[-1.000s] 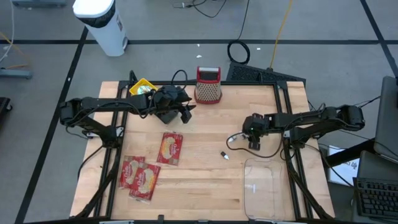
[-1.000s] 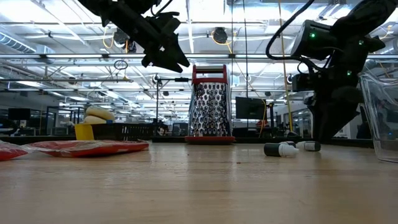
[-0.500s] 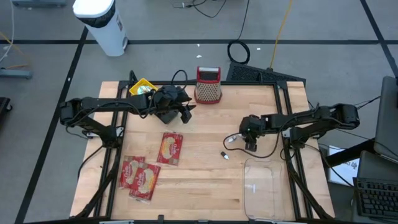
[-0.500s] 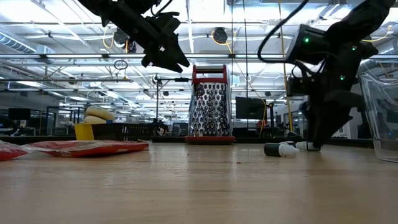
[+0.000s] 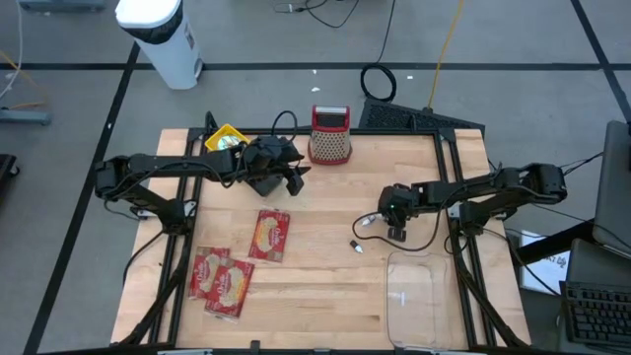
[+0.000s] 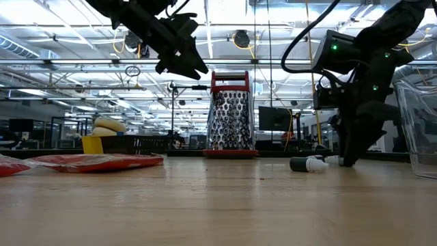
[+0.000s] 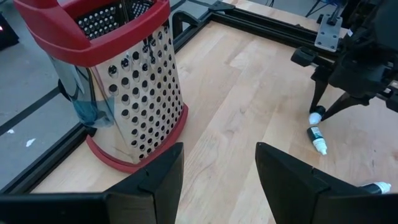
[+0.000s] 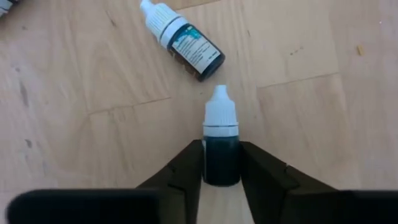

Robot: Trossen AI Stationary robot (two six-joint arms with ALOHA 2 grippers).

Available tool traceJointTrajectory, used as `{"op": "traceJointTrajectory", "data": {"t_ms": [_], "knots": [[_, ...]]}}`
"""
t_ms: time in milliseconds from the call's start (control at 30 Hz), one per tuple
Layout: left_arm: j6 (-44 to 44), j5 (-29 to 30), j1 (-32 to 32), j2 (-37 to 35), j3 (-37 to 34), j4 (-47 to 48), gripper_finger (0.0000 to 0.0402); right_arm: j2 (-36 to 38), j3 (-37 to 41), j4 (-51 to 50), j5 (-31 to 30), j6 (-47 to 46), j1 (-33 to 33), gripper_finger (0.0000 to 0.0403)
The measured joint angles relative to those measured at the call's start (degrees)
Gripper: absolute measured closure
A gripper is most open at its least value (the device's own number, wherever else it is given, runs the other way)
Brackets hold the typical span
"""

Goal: Pick & Place Food Item
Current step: Put the top green food coloring bottle into the black bin

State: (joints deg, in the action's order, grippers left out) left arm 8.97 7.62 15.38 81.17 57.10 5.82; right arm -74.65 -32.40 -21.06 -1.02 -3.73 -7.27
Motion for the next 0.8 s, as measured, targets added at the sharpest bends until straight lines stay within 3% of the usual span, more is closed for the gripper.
{"op": "traceJointTrajectory", "data": {"t_ms": [167,367,533,800], "knots": [[0.1,0.0,0.0,0.0,0.0,0.0,0.0204,0.0,0.0,0.6,-0.4,0.3,0.0,0.0348],[0.7,-0.5,0.0,0.0,0.0,-0.3,0.0204,1.2,0.1,0.9,-0.8,0.4,0.0,0.0335],[1.9,-6.2,-0.5,1.1,0.0,-4.2,0.0204,4.5,0.1,2.9,-1.0,1.9,0.0,0.0336],[-1.0,-15.6,-4.0,8.1,0.0,-15.9,0.0204,9.0,0.1,14.9,-0.3,3.7,0.0,0.0339]]}}
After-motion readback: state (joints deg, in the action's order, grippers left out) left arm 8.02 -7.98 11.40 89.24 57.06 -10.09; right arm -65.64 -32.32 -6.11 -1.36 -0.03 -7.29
